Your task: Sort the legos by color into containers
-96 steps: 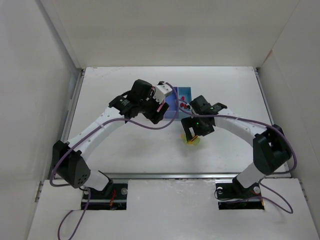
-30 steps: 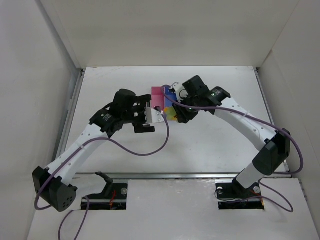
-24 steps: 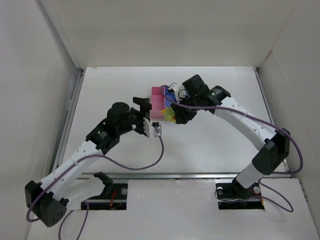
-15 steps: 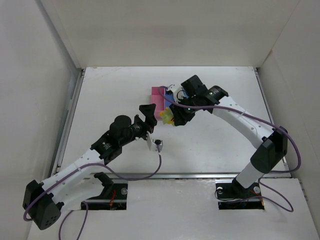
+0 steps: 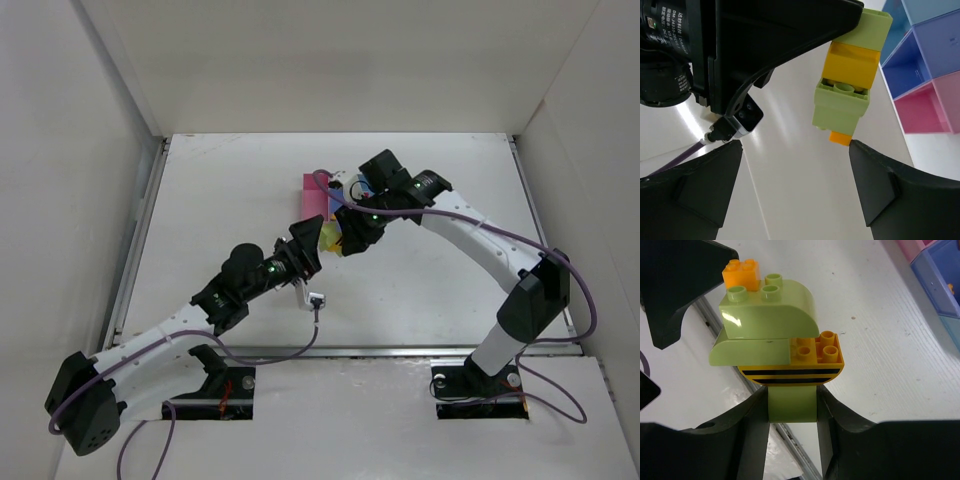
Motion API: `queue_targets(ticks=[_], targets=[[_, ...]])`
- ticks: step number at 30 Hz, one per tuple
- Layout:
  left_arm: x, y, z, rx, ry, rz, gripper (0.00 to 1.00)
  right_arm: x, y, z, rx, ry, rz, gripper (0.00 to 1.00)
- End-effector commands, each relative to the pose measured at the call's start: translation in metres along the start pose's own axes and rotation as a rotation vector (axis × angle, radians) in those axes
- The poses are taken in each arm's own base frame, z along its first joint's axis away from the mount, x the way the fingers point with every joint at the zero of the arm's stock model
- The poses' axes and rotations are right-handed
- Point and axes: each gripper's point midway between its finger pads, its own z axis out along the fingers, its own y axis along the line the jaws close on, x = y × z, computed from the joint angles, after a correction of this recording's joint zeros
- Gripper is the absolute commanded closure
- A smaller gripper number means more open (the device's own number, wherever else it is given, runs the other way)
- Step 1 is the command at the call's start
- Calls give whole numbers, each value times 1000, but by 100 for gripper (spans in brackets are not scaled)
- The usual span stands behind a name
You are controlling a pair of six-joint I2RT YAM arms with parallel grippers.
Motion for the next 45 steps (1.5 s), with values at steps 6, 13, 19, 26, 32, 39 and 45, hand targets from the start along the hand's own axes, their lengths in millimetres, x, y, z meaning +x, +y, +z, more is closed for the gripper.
queue_targets(ticks=[6,13,19,26,32,39,45], targets=[[-22,6,3,30,-135,106,31,-30,13,-7,-54,-87,-22,100],[-26,5,3,50,-159,148,30,-34,15,-9,-54,-97,-17,100],[-24,0,8,78,-160,133,39,-33,17,-7,-50,-93,-25,100],[-23,6,11,56,-152,160,49,-29,30,-2,-78,-75,-55,100],[-21,6,11,48,-139,164,44,-24,35,4,-90,-51,-70,100],[-21,6,9,50,-139,163,74,-27,38,2,-100,-60,-74,100],[-25,-1,9,61,-155,179,100,-27,39,2,-109,-60,-74,100]])
